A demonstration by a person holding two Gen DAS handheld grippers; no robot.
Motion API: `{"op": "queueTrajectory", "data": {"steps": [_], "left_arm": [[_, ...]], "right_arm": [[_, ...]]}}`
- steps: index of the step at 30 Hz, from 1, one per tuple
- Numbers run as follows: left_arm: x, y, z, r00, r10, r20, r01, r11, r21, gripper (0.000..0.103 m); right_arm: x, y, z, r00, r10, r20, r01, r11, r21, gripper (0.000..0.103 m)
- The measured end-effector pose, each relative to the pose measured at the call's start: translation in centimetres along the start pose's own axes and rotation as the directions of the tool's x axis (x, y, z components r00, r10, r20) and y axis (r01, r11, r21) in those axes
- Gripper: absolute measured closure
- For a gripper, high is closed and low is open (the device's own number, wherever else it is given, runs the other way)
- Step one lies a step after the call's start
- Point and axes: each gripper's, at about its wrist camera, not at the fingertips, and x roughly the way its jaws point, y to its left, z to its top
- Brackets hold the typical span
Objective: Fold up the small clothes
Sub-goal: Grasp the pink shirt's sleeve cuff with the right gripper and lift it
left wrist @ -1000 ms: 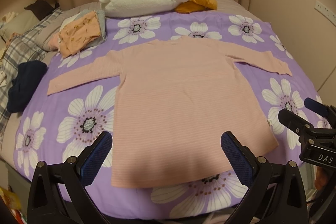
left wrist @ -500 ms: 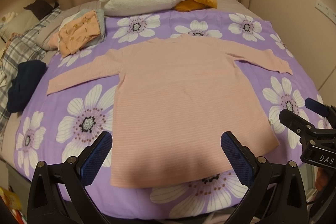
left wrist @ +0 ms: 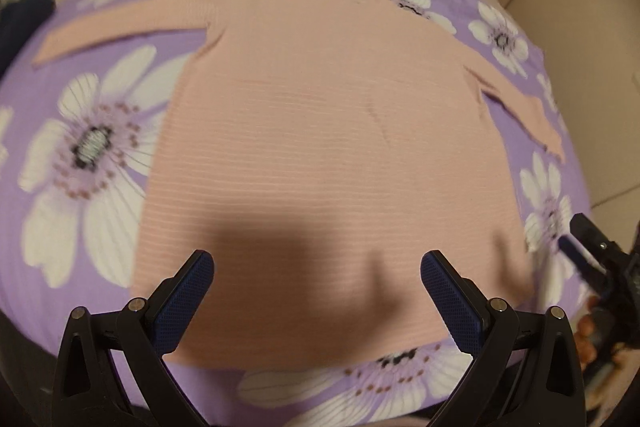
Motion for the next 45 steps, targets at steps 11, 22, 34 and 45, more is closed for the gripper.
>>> {"op": "queueTrajectory", "data": {"steps": [11,22,34,45], "left_arm": [[1.5,-1.1,3.5,0.958,-0.283,0.049,0.286,0.954,-0.087,0.001],[4.1,-2.4,7.1,0.957,-0.288,0.033,0.289,0.955,-0.069,0.001],[5.6,-2.8,8.9,0.976,-0.216,0.026,0.217,0.974,-0.057,0.001],[5.6,-0.8,9.0,0.980,-0.197,0.040,0.200,0.974,-0.103,0.001]], "right_arm": [[0.4,-14.8,7.8,0.976,-0.119,0.182,0.047,0.933,0.356,0.006],[2.3,-23.4,13.2,0.927,-0.035,0.373,-0.208,0.781,0.588,0.039],[2.2,-26.1,16.1,0.919,-0.139,0.370,-0.126,0.785,0.607,0.096],[0.3,-27.1,15.8,0.925,-0.251,0.286,0.035,0.804,0.593,0.096]]}}
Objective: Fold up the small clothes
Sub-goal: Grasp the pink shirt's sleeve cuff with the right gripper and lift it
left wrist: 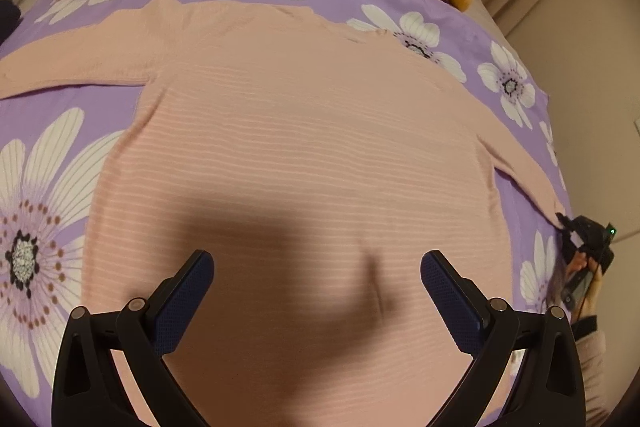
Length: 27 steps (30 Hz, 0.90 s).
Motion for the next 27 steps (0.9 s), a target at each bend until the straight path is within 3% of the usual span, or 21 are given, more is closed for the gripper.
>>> {"op": "queueTrajectory", "data": {"steps": [3,7,13,18,22,25,27], "left_arm": [[-0.8,1.0,0.0,1.000,0.013,0.020,-0.013,1.000,-0.006,0.001],[-1.2,2.6,0.3,1.000,0.024,0.020,-0.023,0.999,-0.036,0.001],[-2.4,5.7,0.4,0.999,0.006,0.034,-0.002,0.996,-0.093,0.001],[-3.7,8.5,0.5,0.998,0.006,0.065,0.003,0.991,-0.131,0.001],[-4.5,10.7,0.5,0.996,0.019,0.084,-0.005,0.986,-0.167,0.001],[-4.7,12.2,0.5,0.995,0.028,0.094,-0.009,0.981,-0.196,0.001],[-4.7,13.0,0.6,0.995,0.036,0.096,-0.014,0.977,-0.214,0.001]], "right_arm": [[-1.4,3.6,0.0,0.999,0.040,0.016,-0.038,0.995,-0.096,0.096],[-2.6,12.0,-0.9,0.995,0.100,0.014,-0.092,0.958,-0.273,0.096],[-2.7,25.4,-5.5,0.985,0.166,-0.041,-0.163,0.843,-0.512,0.096],[-2.4,35.2,-13.2,0.969,0.218,-0.113,-0.236,0.705,-0.669,0.096],[-0.6,40.1,-20.9,0.960,0.214,-0.180,-0.272,0.562,-0.781,0.095],[2.0,41.6,-28.2,0.969,0.150,-0.194,-0.239,0.398,-0.886,0.095],[4.0,41.4,-32.1,0.969,0.100,-0.225,-0.246,0.318,-0.916,0.094]]}}
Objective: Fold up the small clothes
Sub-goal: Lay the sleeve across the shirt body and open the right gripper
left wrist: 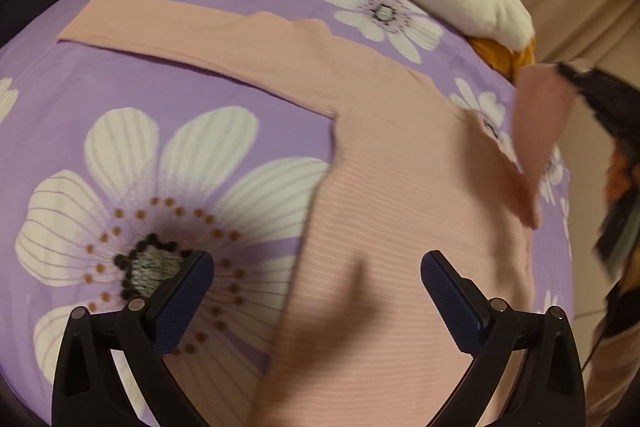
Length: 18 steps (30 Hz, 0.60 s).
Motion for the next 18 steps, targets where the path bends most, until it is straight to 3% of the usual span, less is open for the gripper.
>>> {"op": "queueTrajectory", "data": {"steps": [6,8,10,11,16,18], "left_arm": [[0.2,1.1,0.5,1.000,0.016,0.000,-0.016,1.000,-0.026,0.001],[0.1,1.4,0.7,1.000,0.020,0.006,-0.020,0.999,-0.025,0.001],[0.1,1.5,1.0,1.000,0.020,0.010,-0.020,0.999,-0.026,0.001],[0.1,1.4,1.2,1.000,0.019,0.012,-0.018,0.999,-0.026,0.001],[0.5,0.0,3.3,0.999,-0.011,0.034,0.011,1.000,-0.007,0.001],[0.9,-1.1,4.5,0.998,-0.055,0.036,0.055,0.998,0.004,0.001]], "right_arm": [[7.1,7.8,-7.4,0.984,-0.017,-0.180,-0.030,0.966,-0.258,0.096],[8.0,9.3,-8.9,0.976,-0.015,-0.218,-0.050,0.956,-0.289,0.086],[8.8,9.9,-10.0,0.967,-0.003,-0.254,-0.074,0.954,-0.292,0.048],[9.0,10.0,-10.3,0.959,0.013,-0.283,-0.096,0.954,-0.284,0.040],[5.3,7.1,-9.5,0.944,0.212,-0.253,-0.262,0.947,-0.185,0.038],[3.5,4.8,-9.1,0.933,0.295,-0.207,-0.322,0.940,-0.113,0.030]]}}
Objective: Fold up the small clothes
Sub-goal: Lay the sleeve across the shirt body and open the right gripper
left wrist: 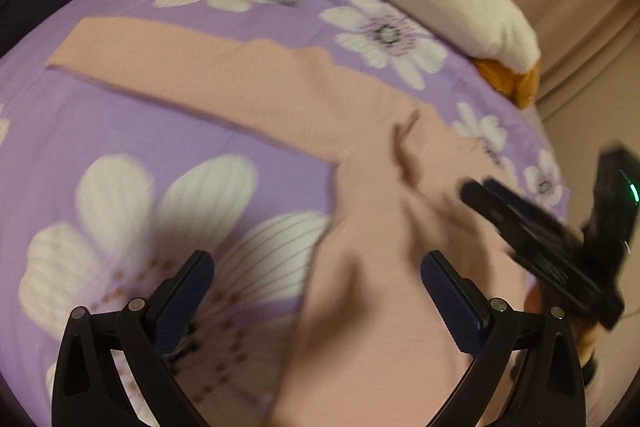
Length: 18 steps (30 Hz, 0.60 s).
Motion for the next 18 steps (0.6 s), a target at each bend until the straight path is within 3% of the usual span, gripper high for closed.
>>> {"op": "queueTrajectory", "data": {"steps": [3,5,7,9,10,11,14,16,18], "left_arm": [[1.0,-2.2,1.9,0.996,-0.083,0.019,0.082,0.996,0.028,0.001],[2.0,-3.9,3.2,0.990,-0.140,0.014,0.139,0.989,0.046,0.001],[3.4,-5.7,4.3,0.973,-0.231,0.000,0.230,0.971,0.057,0.001],[4.6,-7.0,5.2,0.960,-0.278,-0.007,0.278,0.959,0.053,0.012],[5.6,-7.8,5.7,0.949,-0.316,-0.017,0.316,0.947,0.052,0.023],[6.5,-8.3,6.1,0.941,-0.338,-0.028,0.339,0.940,0.046,0.036],[9.4,-9.1,7.3,0.929,-0.367,-0.050,0.368,0.930,0.011,0.054],[11.1,-8.9,7.8,0.928,-0.371,-0.042,0.370,0.929,-0.022,0.056],[12.6,-8.1,8.3,0.944,-0.329,-0.020,0.328,0.943,-0.051,0.056]], "right_arm": [[-2.8,-4.1,-1.2,0.998,0.001,0.064,-0.009,0.992,0.129,0.030],[-3.8,-7.3,-2.4,0.997,-0.045,0.070,0.029,0.976,0.216,0.033],[-4.0,-10.0,-3.8,0.995,-0.073,0.066,0.051,0.955,0.291,0.048],[-4.1,-12.1,-5.1,0.995,-0.079,0.063,0.051,0.931,0.362,0.059],[-4.2,-12.8,-5.6,0.994,-0.081,0.069,0.048,0.920,0.388,0.064],[-4.2,-13.7,-6.1,0.994,-0.085,0.076,0.046,0.910,0.413,0.066],[-4.3,-15.2,-7.3,0.991,-0.094,0.097,0.037,0.882,0.469,0.072],[-4.2,-16.1,-8.0,0.990,-0.088,0.108,0.022,0.863,0.504,0.072],[-4.4,-16.4,-8.7,0.989,-0.082,0.121,0.007,0.854,0.521,0.072]]}}
